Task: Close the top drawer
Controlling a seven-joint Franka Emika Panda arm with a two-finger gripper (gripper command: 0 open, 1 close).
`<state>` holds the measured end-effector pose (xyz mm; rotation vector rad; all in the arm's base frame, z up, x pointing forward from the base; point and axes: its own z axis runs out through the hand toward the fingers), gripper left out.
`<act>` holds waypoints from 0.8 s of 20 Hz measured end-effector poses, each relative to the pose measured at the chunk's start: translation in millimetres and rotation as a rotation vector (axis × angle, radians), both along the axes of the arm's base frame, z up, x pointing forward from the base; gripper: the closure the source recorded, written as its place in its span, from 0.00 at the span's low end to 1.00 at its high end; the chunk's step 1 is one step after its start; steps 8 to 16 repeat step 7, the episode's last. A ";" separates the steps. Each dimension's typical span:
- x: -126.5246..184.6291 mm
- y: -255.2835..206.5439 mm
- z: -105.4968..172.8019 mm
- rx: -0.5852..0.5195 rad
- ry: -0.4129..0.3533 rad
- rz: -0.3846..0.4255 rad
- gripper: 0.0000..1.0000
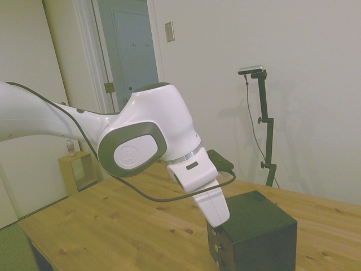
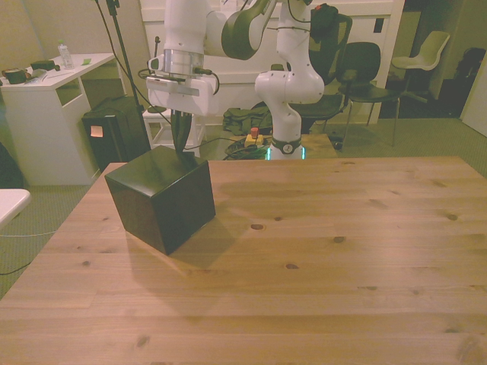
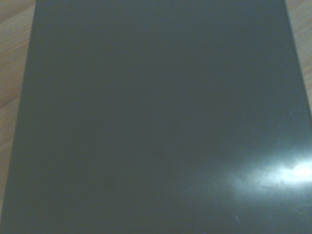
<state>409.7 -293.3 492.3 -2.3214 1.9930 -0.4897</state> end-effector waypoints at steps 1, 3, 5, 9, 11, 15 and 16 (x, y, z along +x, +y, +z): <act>1.9 3.2 -0.4 -0.001 0.000 0.007 1.00; 6.9 13.5 -1.6 -0.003 0.002 0.029 1.00; 11.5 30.6 -2.5 -0.003 0.004 0.059 1.00; 13.1 52.7 -2.5 0.002 0.002 0.095 1.00; 13.1 52.7 -2.5 0.002 0.002 0.095 1.00; 13.1 52.7 -2.5 0.002 0.002 0.095 1.00; 13.1 52.7 -2.5 0.002 0.002 0.095 1.00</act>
